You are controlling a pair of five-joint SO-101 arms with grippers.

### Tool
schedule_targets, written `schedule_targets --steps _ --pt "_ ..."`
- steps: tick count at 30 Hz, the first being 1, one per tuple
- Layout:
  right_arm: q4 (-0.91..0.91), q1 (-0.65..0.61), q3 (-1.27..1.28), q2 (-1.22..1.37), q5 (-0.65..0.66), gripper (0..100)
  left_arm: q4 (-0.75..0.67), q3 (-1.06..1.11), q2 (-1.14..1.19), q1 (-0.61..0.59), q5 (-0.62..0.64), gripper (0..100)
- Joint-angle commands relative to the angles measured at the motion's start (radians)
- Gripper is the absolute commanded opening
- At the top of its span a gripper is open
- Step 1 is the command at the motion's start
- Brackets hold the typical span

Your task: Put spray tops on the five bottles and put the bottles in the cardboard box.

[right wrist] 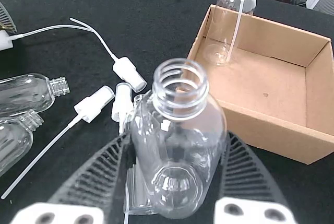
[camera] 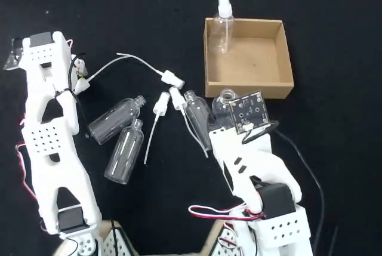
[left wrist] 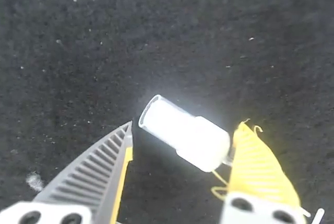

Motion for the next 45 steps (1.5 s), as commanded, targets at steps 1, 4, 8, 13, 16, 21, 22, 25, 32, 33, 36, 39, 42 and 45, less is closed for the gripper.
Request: schedule_targets --steps 1,4,8,13,16,21,22,25,32,33,36,39,42,45 --pt "-0.009 -0.005 -0.007 -0.002 0.003 17.6 -0.006 -0.013 -0.021 0.012 0.009 16" --pt "-0.009 -0.005 -0.007 -0.002 0.003 17.6 -0.008 -0.016 -0.023 0.004 0.011 2" --pt "-0.009 -0.005 -0.007 -0.002 0.003 17.6 -0.006 -0.048 -0.034 -0.005 0.006 8" --pt "0.011 -0.005 -0.010 -0.002 0.003 17.6 0.021 -0.277 -0.032 -0.097 -0.080 5" --pt "0.012 -0.005 -0.010 -0.002 0.003 17.6 0.023 -0.456 -0.028 -0.183 -0.218 4" --pt "0.012 -0.005 -0.008 -0.002 0.003 17.6 0.054 -0.615 -0.021 -0.329 -0.660 5" --pt "0.012 -0.005 -0.008 -0.002 0.003 17.6 0.063 -0.618 -0.021 -0.357 -0.772 5" --pt "0.012 -0.005 -0.008 -0.002 0.003 17.6 0.118 -0.616 -0.021 -0.420 -1.142 5" --pt "0.012 -0.005 -0.008 -0.002 0.003 17.6 0.140 -0.475 -0.031 -0.522 -1.653 5" --pt "0.012 -0.005 -0.008 -0.002 0.003 17.6 0.140 -0.450 -0.031 -0.538 -1.683 5" --pt "0.012 -0.005 -0.008 -0.002 0.003 17.6 0.140 -0.352 -0.032 -0.581 -1.748 5" --pt "0.012 -0.006 -0.008 -0.002 0.003 17.6 0.140 -0.249 -0.034 -0.618 -1.760 5" --pt "0.012 -0.006 -0.008 -0.002 0.003 17.6 0.140 -0.170 -0.040 -0.653 -1.757 5" --pt "0.011 -0.006 -0.010 -0.002 0.003 17.6 0.140 -0.061 -0.086 -0.677 -1.761 5"
